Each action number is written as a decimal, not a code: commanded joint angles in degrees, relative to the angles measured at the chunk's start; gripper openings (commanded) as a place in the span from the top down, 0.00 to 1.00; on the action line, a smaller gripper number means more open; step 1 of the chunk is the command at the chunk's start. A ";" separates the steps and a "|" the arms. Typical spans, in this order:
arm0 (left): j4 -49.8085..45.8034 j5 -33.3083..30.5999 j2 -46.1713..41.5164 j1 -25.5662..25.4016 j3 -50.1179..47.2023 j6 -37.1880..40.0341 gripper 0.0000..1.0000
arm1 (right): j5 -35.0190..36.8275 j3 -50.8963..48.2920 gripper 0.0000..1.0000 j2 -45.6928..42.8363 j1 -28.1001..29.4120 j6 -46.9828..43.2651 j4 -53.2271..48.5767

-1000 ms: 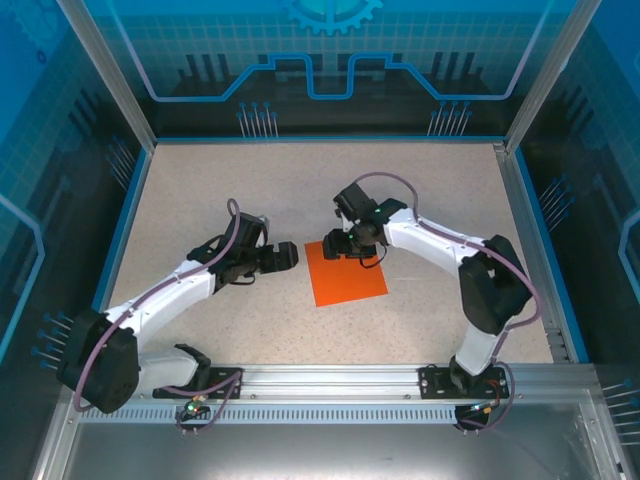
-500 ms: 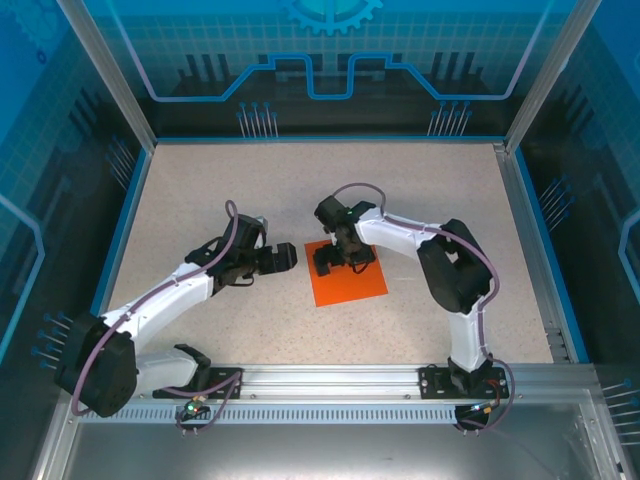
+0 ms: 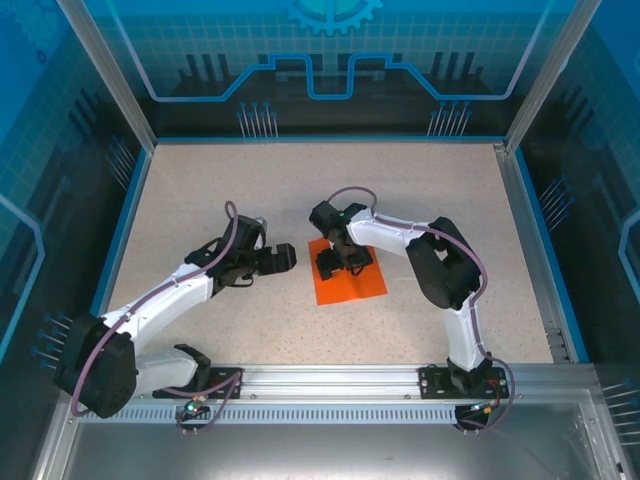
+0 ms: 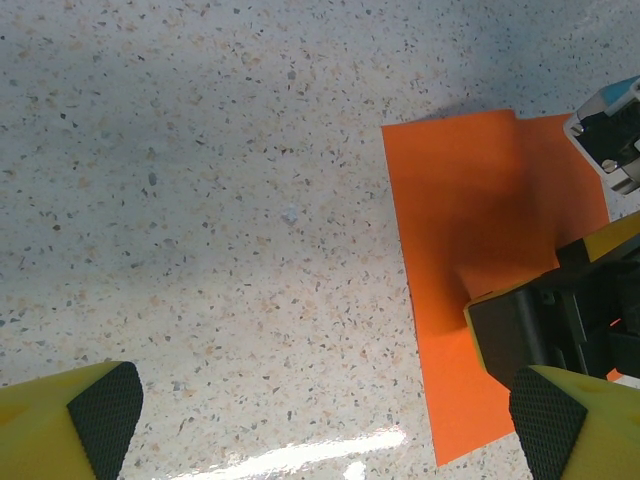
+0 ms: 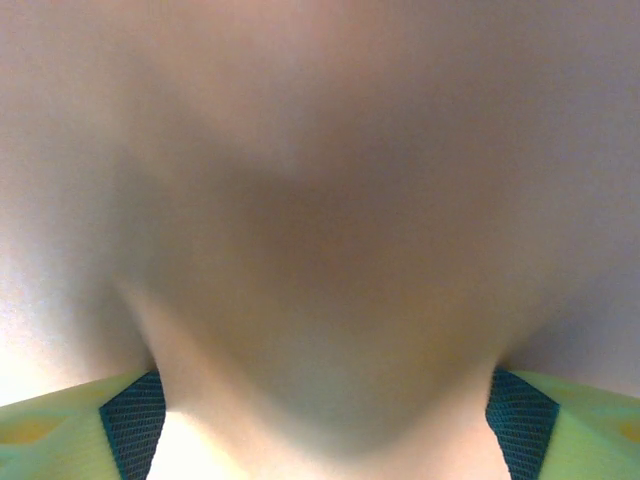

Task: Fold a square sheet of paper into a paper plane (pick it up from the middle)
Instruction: First fold in half a square sheet of paper at the center of the table.

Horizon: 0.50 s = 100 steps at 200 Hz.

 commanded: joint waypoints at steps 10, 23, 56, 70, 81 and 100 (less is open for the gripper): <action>-0.39 -0.85 -0.31 -0.34 -0.12 0.23 0.02 | -1.81 -0.79 0.20 1.74 -0.23 0.78 -1.27; -0.40 -0.85 -0.30 -0.35 -0.09 0.13 0.01 | -2.29 -0.79 0.29 0.24 -0.38 0.92 -0.93; -0.64 -1.01 -0.18 -0.35 0.13 0.23 0.02 | -4.90 -1.99 0.47 -4.39 -1.37 2.38 0.88; -0.70 -1.18 -0.30 -0.36 0.13 0.25 0.02 | -6.04 -2.76 0.55 -6.28 -1.76 2.85 1.91; -0.62 -1.24 -0.30 -0.32 -0.01 0.17 0.02 | -7.23 -3.45 0.59 -7.80 -1.97 3.33 2.81; -0.44 -1.23 -0.06 -0.36 0.06 0.12 0.02 | -9.53 -4.96 0.65 -10.57 -2.68 4.03 4.82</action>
